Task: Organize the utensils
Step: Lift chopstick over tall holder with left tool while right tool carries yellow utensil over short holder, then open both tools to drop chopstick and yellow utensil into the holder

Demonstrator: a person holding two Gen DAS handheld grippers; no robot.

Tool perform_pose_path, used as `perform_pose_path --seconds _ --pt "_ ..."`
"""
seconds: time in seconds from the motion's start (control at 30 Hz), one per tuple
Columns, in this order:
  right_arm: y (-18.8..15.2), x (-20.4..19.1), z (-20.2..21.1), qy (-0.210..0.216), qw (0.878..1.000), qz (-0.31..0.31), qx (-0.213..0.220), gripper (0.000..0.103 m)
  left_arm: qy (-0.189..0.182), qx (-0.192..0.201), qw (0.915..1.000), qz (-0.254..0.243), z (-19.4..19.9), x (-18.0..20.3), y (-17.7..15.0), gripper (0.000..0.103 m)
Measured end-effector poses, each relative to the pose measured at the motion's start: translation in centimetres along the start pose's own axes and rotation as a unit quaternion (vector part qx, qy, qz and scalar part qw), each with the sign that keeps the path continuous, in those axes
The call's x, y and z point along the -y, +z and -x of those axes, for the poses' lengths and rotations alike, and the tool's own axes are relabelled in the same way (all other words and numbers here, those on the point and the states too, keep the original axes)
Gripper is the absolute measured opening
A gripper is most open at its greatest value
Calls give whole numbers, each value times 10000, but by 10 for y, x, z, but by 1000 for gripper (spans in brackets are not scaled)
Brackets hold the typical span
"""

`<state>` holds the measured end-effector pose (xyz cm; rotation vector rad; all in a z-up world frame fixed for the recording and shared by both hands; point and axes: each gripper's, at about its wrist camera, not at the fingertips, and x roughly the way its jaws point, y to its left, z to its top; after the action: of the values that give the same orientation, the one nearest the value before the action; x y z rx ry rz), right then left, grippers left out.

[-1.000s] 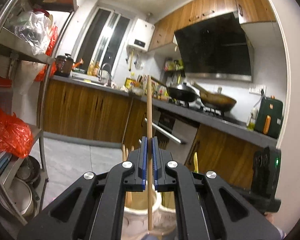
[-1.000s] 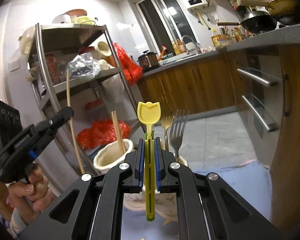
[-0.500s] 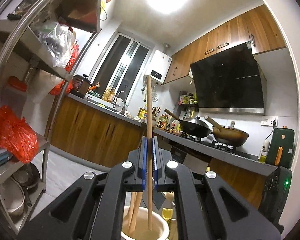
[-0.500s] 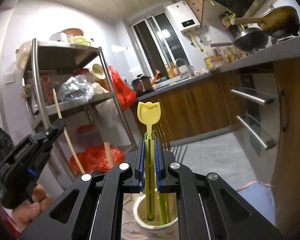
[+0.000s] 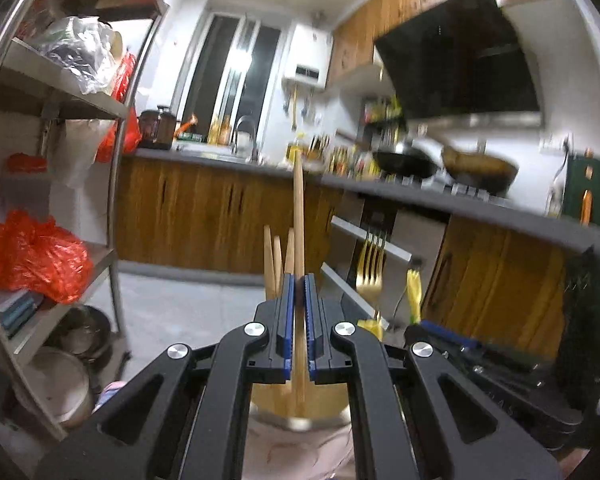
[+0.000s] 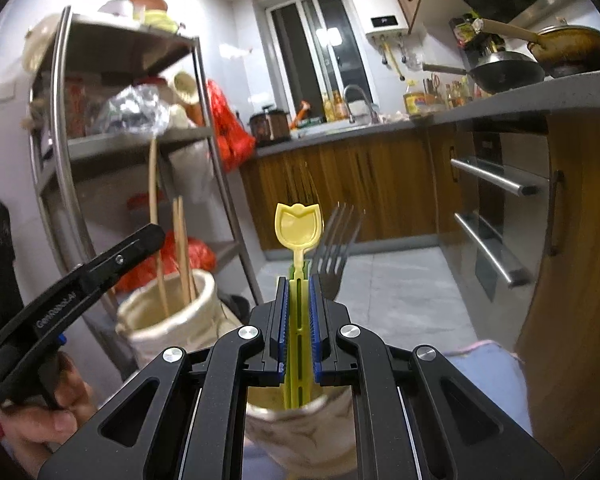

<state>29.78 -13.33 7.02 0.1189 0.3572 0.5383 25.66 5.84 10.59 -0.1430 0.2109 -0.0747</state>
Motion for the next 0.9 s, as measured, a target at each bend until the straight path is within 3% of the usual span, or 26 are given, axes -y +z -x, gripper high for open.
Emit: perform_pose_path --seconds 0.27,0.57,0.73,0.9 --pt "-4 -2 -8 -161 9990 72 -415 10 253 -648 9970 -352 -11 7 -1 5" --pt "-7 -2 -13 -203 9980 98 -587 10 371 -890 9944 -428 -20 6 -5 7" --pt "-6 -3 -12 -198 9980 123 -581 16 390 -800 9950 -446 -16 5 -4 30" --pt "-4 -3 -8 -205 9982 174 -531 17 396 -641 9963 -407 -6 3 2 32"
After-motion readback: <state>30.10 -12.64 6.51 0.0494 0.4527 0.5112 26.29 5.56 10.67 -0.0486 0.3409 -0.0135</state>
